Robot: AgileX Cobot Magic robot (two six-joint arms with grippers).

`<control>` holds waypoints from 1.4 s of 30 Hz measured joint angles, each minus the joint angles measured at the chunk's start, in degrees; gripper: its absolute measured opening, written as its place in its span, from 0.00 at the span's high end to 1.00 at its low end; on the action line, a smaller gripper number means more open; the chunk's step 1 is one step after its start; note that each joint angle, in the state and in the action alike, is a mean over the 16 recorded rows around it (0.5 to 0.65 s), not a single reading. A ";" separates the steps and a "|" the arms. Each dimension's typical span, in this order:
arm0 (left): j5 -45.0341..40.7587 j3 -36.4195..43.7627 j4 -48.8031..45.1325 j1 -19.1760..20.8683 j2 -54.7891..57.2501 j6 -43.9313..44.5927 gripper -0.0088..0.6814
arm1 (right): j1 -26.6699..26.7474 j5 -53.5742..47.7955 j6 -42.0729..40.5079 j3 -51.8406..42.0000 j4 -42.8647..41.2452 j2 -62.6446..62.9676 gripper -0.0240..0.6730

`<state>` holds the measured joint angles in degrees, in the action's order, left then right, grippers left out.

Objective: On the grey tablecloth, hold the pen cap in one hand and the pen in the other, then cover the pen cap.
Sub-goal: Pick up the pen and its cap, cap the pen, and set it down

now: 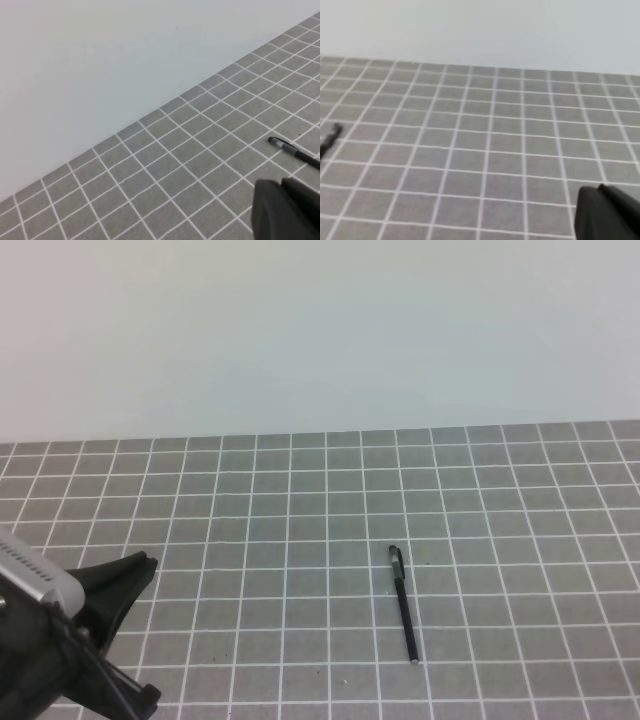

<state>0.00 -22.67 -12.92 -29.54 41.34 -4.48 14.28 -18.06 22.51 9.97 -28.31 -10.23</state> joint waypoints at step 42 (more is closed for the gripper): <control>0.00 0.00 0.01 -0.10 -0.01 0.00 0.99 | -13.36 1.44 -19.44 -10.47 21.01 11.23 0.96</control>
<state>0.00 -22.67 -12.91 -29.64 41.33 -4.48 0.92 -16.62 3.07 -0.50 -7.30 1.00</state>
